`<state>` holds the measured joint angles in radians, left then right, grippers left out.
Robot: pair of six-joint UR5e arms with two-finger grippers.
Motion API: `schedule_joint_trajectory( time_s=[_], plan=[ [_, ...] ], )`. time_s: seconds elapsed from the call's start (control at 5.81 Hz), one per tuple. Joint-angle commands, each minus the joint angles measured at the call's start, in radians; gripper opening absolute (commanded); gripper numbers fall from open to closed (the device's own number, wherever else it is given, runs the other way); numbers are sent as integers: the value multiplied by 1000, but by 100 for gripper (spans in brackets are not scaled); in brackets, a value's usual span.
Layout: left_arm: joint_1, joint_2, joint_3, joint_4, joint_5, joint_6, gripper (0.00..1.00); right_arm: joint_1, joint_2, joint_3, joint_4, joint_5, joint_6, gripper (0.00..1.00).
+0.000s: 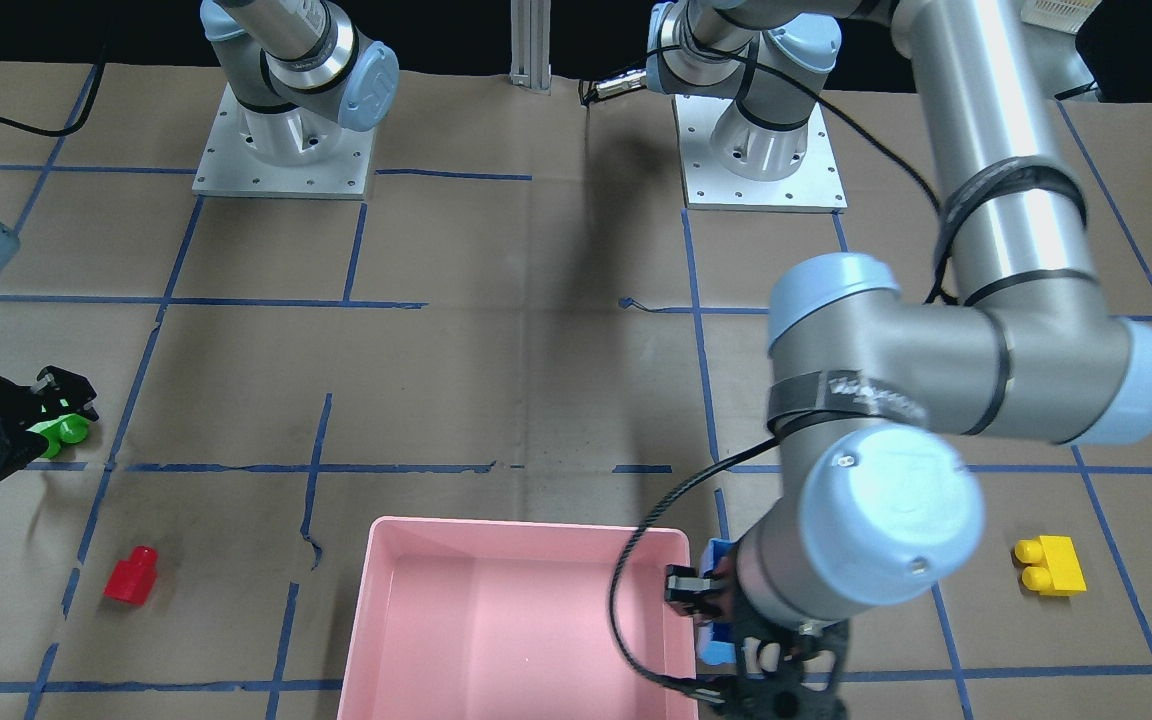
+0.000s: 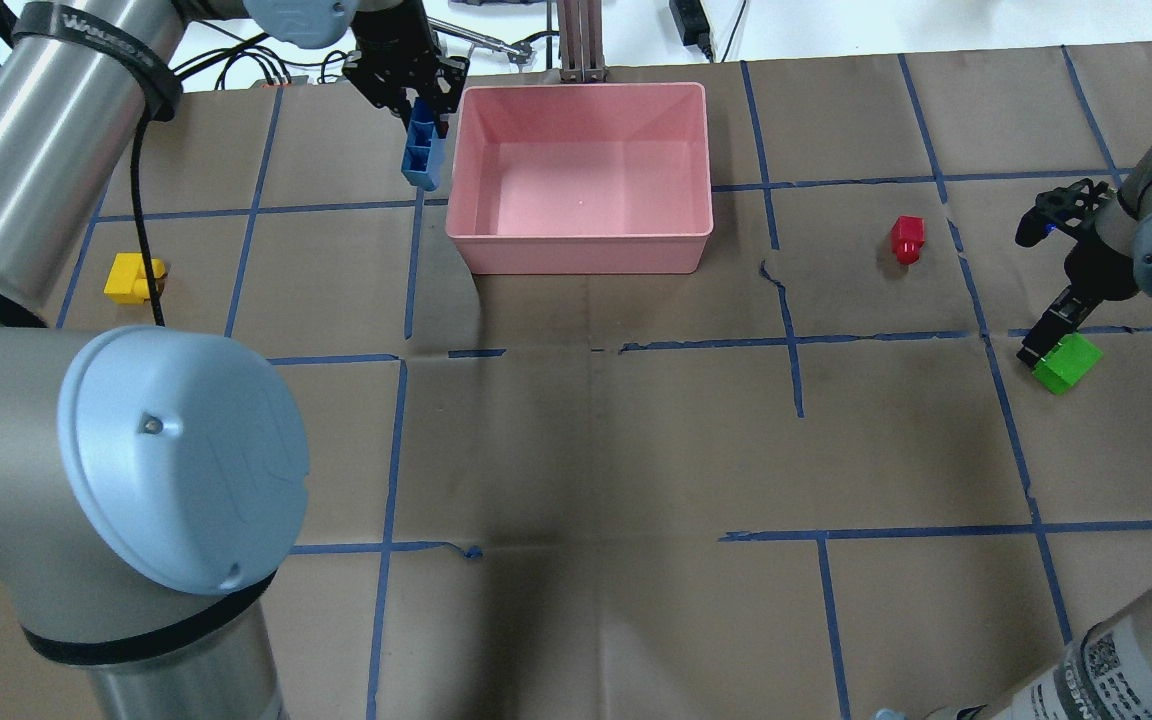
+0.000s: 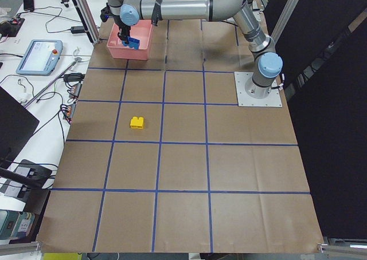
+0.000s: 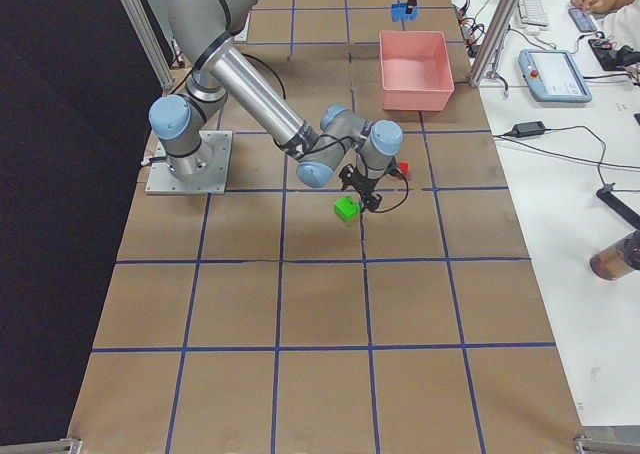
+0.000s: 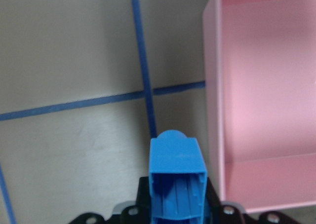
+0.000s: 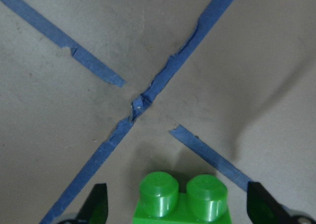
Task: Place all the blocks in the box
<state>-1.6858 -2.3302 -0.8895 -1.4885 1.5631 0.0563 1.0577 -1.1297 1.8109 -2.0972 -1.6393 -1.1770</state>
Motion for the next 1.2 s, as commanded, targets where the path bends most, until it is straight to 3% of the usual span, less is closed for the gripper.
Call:
schedule_joint_trajectory(
  time_s=[0.0, 0.34, 0.69, 0.86, 1.03],
  plan=[
    [-77, -57, 24, 49, 2, -119, 0, -5, 2, 10, -3, -23, 3, 100],
    [-119, -84, 14, 72, 11, -130, 0, -38, 13, 8, 5, -42, 2, 98],
    [-127, -90, -9, 91, 12, -130, 4, -38, 13, 8, 9, -42, 2, 60],
    [-129, -90, -28, 112, 14, -128, 39, -38, 10, 5, 3, -43, 2, 44],
    [-127, -78, -43, 137, 12, -130, 99, -36, 1, -5, 5, -36, 5, 39]
  ],
)
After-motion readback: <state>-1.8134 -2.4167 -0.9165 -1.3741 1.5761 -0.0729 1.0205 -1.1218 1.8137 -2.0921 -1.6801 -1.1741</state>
